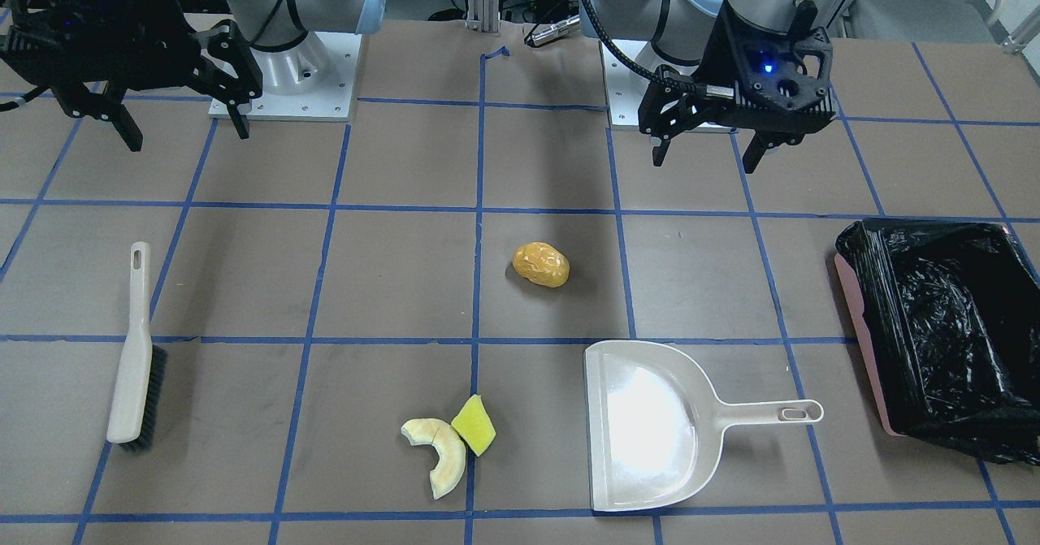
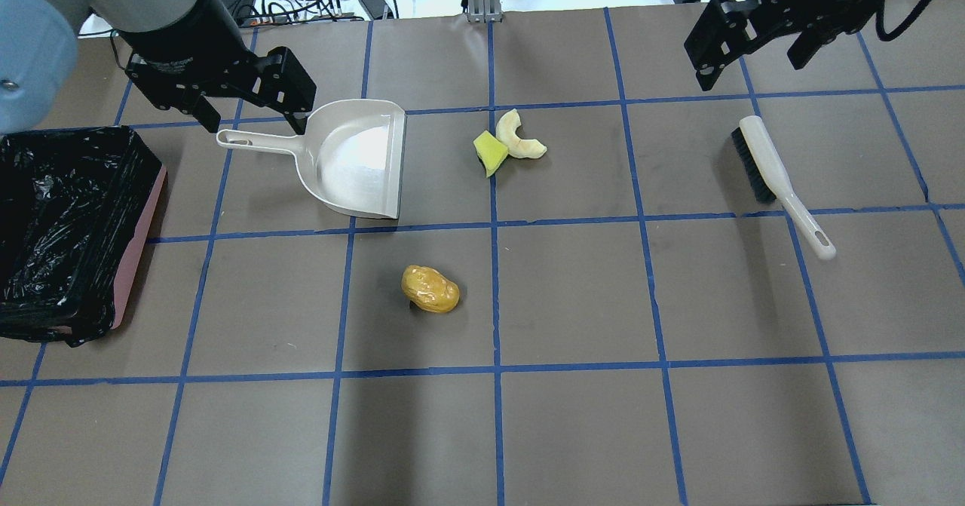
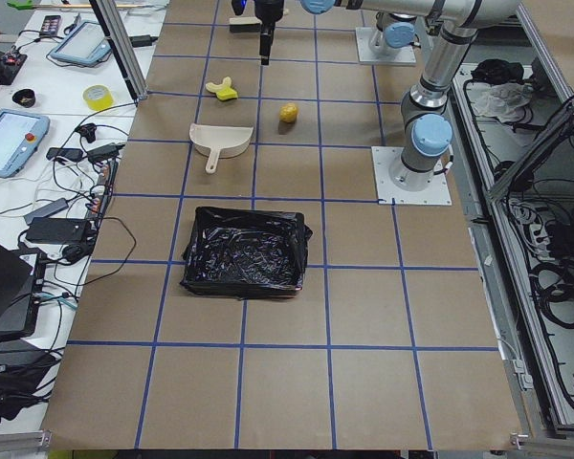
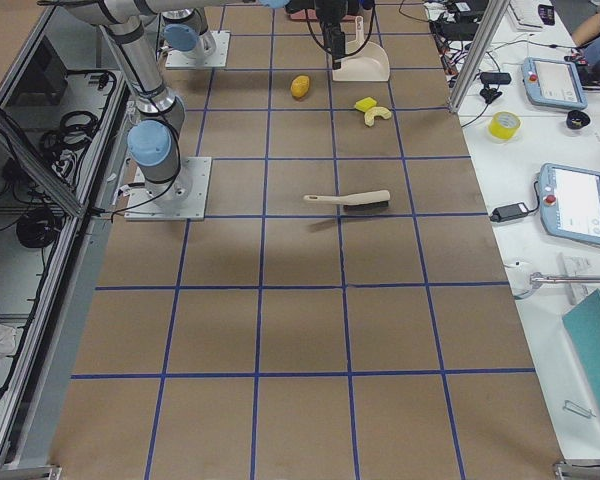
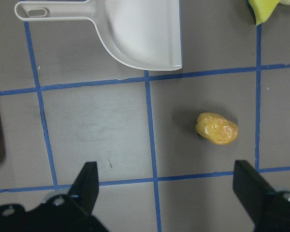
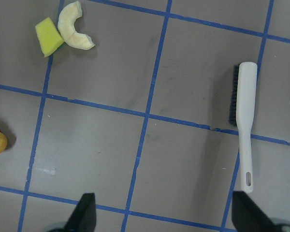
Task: Sweep and dump trash into bin
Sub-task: 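Lower the left gripper onto the white dustpan handle and grasp it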
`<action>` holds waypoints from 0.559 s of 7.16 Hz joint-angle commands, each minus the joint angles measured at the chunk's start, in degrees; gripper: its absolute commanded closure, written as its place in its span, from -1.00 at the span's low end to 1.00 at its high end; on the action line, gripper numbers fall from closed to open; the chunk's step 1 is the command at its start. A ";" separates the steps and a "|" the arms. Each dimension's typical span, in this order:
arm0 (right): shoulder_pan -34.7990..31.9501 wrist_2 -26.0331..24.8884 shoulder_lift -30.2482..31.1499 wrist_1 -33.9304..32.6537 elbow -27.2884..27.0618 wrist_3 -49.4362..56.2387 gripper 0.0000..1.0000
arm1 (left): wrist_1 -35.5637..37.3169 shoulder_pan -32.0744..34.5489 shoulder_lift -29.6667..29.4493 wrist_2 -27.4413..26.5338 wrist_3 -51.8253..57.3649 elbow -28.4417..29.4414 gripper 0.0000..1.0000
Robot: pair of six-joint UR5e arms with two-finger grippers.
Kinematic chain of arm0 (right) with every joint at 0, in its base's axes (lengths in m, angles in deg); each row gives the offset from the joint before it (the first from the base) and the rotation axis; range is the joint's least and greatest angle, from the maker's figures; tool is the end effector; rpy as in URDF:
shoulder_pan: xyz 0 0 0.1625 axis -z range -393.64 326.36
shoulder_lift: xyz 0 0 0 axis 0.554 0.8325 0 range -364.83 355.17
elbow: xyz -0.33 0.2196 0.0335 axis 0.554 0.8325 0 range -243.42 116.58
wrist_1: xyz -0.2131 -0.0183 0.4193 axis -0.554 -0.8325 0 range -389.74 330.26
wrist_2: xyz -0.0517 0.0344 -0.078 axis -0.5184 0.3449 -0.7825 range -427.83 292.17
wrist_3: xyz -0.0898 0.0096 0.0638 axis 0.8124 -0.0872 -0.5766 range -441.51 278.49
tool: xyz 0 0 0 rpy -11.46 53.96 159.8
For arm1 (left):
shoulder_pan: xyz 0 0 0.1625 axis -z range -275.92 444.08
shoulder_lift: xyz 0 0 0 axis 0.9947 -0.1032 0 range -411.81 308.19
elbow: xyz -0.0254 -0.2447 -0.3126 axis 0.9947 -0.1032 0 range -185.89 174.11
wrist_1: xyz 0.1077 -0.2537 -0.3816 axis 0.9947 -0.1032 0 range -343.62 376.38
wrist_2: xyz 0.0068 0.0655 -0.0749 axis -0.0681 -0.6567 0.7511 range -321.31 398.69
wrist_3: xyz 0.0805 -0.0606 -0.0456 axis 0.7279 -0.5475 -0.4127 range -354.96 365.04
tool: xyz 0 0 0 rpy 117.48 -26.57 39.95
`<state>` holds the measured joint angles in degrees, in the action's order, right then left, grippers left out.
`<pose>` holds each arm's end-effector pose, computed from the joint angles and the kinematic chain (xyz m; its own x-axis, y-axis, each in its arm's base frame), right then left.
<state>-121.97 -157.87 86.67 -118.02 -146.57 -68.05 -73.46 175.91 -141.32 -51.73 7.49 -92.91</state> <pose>0.1171 -0.5516 0.5274 -0.9788 -0.2027 0.0276 -0.2045 0.9724 -0.1121 -0.1501 -0.5493 0.4836 -0.9972 0.0741 -0.0100 0.0746 0.9952 -0.0628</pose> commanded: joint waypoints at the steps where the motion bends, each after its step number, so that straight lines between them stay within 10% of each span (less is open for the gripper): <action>1: 0.00 -0.39 -0.09 0.13 -0.08 0.08 -1.00 | 0.11 0.01 0.04 0.07 0.01 -0.26 -1.00; 4: 0.00 -0.39 0.00 0.30 -0.17 0.16 -1.00 | 3.70 -0.78 -2.23 -0.10 4.90 -0.52 -1.00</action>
<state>-121.97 -158.22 86.72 -117.74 -146.68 -67.92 -71.49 175.44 -142.25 -51.56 9.40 -93.22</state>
